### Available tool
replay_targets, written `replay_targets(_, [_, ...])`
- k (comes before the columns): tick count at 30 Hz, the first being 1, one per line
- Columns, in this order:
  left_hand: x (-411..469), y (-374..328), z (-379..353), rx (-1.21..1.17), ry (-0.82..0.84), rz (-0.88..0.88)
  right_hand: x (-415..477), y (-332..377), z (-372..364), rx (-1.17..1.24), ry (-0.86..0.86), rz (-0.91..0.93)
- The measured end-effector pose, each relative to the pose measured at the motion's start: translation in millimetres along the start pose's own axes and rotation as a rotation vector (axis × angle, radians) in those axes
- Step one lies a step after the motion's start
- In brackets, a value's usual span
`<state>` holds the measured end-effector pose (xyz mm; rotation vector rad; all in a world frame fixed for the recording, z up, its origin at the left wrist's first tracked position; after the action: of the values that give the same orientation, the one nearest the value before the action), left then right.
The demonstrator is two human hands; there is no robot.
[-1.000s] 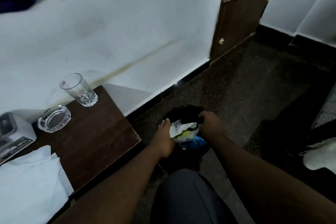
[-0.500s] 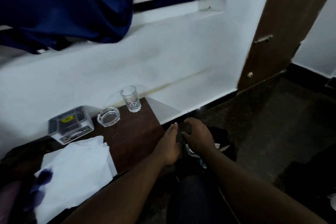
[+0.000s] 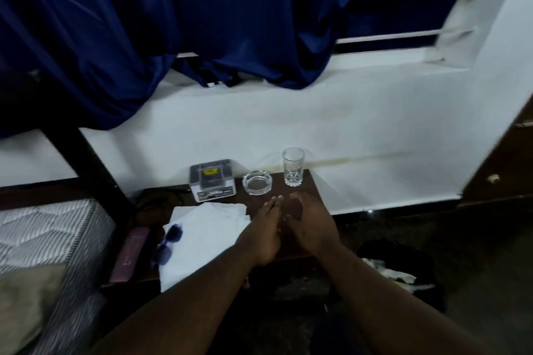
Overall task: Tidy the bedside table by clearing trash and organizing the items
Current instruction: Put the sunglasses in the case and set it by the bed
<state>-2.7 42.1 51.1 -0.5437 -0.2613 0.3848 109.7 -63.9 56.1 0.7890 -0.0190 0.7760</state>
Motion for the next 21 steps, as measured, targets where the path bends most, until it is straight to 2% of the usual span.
replay_targets(7, [-22,47,37,0.129,-0.165,0.007,9,59,-32,0.053,0.055,0.070])
replay_targets(14, [-43,83,65,0.075,-0.253,0.102,7,104,-65,0.092,0.148,0.135])
replay_targets(18, [-59,96,81,0.059,-0.325,0.081,3,132,-88,0.135,0.193,0.187])
replay_targets(21, [-75,116,86,0.089,-0.321,0.105,-1,154,-107,0.131,0.216,0.213])
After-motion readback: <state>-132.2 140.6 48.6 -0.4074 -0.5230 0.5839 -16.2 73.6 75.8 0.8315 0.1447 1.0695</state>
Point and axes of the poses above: each hand's wrist, its own x-axis towards the middle knuckle, its own z-axis out of the back of the hand, y = z × x, the point moved 2 cm from there along x, towards the middle knuckle, and after that the axes turned 7 degrees about -y, right-handed, at the moved point
